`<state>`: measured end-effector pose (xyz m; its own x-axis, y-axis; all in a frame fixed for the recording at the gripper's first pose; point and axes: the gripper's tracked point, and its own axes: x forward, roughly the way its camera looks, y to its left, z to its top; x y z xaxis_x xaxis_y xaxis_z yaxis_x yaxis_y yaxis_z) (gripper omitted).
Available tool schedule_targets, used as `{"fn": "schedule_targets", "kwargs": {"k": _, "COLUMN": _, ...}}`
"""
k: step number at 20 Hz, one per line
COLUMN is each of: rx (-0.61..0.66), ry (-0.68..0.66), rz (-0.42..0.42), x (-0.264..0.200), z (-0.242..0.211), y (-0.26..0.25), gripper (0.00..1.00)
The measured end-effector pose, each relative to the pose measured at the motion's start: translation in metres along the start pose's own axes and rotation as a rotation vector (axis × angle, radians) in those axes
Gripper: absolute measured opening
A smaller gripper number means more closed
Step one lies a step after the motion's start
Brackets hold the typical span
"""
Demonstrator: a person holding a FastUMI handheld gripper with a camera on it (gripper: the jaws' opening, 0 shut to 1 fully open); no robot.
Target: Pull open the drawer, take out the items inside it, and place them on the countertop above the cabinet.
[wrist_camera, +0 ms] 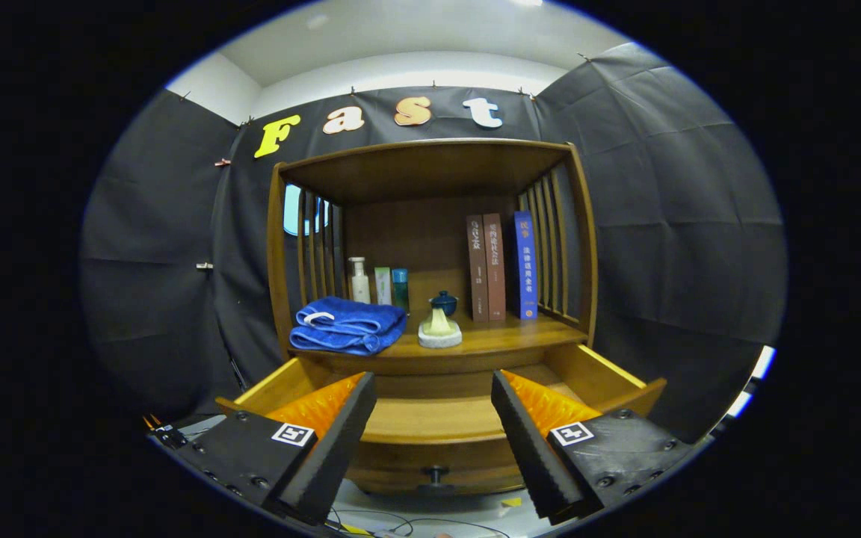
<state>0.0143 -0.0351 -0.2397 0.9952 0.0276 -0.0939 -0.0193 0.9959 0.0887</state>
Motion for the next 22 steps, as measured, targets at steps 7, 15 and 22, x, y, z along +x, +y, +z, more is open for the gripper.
{"fn": "schedule_targets", "kwargs": {"k": 7, "rx": -0.018, "ry": 0.025, "rz": 0.0, "x": -0.014, "z": -0.078, "y": -0.004, "gripper": 0.99}}
{"fn": "schedule_targets", "kwargs": {"k": 15, "rx": -0.029, "ry": 0.045, "rz": 0.018, "x": 0.014, "z": -0.13, "y": 0.004, "gripper": 1.0}}
{"fn": "schedule_targets", "kwargs": {"k": 22, "rx": -0.084, "ry": 0.021, "rz": -0.013, "x": 0.025, "z": -0.129, "y": 0.005, "gripper": 0.99}}
